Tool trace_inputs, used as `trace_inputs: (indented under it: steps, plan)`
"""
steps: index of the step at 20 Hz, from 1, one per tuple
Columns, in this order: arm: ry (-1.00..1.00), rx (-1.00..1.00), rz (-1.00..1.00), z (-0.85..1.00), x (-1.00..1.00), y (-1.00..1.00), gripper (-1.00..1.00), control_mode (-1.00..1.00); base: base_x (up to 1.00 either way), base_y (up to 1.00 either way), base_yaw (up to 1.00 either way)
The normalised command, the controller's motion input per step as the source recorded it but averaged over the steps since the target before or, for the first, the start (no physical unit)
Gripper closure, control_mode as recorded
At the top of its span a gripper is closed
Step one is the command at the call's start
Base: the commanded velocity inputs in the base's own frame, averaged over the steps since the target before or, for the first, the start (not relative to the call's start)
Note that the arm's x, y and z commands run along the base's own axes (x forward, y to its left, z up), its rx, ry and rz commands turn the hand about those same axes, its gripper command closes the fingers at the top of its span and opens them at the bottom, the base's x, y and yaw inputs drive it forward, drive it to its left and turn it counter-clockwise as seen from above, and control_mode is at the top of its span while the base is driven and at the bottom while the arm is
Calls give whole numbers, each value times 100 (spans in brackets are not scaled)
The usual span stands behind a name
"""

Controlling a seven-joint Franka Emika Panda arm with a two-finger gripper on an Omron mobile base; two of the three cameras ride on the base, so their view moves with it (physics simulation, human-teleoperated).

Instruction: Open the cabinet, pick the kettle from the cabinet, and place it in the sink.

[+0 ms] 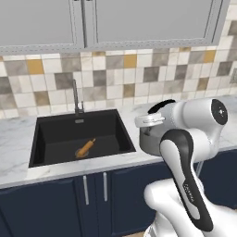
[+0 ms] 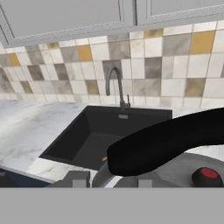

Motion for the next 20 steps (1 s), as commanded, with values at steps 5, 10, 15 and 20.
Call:
trace_inputs:
  steps: [5, 10, 15, 20]
  plan:
    - [0, 0, 0, 0, 0, 0, 100, 100, 22, -5, 0]
    - [0, 0, 0, 0, 0, 0, 100, 100, 0, -1, 0]
    - [0, 0, 0, 0, 0, 0, 100, 100, 0, 0, 0]
    - [0, 0, 0, 0, 0, 0, 100, 100, 0, 0, 0]
